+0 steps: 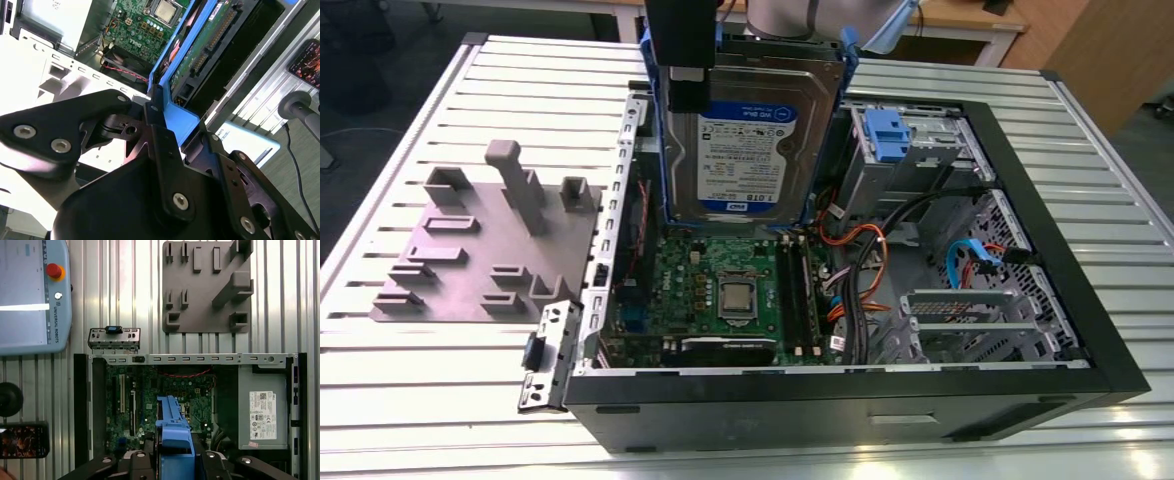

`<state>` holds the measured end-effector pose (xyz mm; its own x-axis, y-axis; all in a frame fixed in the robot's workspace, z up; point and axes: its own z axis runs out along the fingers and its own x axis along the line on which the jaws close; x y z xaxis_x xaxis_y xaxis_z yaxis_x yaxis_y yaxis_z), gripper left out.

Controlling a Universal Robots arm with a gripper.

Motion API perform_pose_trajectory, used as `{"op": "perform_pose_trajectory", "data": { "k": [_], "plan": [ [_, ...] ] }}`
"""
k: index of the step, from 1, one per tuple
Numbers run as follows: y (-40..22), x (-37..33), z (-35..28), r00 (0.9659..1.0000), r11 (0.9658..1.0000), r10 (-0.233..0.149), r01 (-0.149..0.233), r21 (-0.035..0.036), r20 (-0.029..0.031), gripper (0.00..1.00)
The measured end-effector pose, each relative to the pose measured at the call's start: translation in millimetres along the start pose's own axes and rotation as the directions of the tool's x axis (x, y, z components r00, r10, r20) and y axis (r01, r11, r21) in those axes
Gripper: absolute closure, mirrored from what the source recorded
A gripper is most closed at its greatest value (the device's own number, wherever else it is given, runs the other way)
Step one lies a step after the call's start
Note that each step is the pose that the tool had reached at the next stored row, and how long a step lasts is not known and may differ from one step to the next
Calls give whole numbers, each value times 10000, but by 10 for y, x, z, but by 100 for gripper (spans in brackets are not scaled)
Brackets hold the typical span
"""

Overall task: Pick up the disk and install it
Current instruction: 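Insert the disk into the insertion slot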

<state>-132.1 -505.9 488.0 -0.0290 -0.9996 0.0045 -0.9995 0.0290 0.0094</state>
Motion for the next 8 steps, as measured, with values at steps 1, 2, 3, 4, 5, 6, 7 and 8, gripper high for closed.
{"op": "perform_pose_trajectory", "data": {
  "k": [1,2,3,4,5,6,7,8],
  "plan": [
    [-15,-1,2,10000,10000,-2,2,1,1,64],
    [-47,-2,1,10000,10000,-2,2,0,-2,64],
    [-64,-2,3,10000,10000,-2,2,-1,-1,64],
    [-68,-2,4,10000,10000,-2,2,0,1,64],
    [-68,-2,4,10000,10000,-1,1,0,1,64],
    [-68,-2,5,10000,10000,0,0,0,1,64],
    [-68,-2,4,10000,10000,0,0,0,-1,64],
    [-68,-2,5,10000,10000,0,0,0,-1,64]
  ]
}}
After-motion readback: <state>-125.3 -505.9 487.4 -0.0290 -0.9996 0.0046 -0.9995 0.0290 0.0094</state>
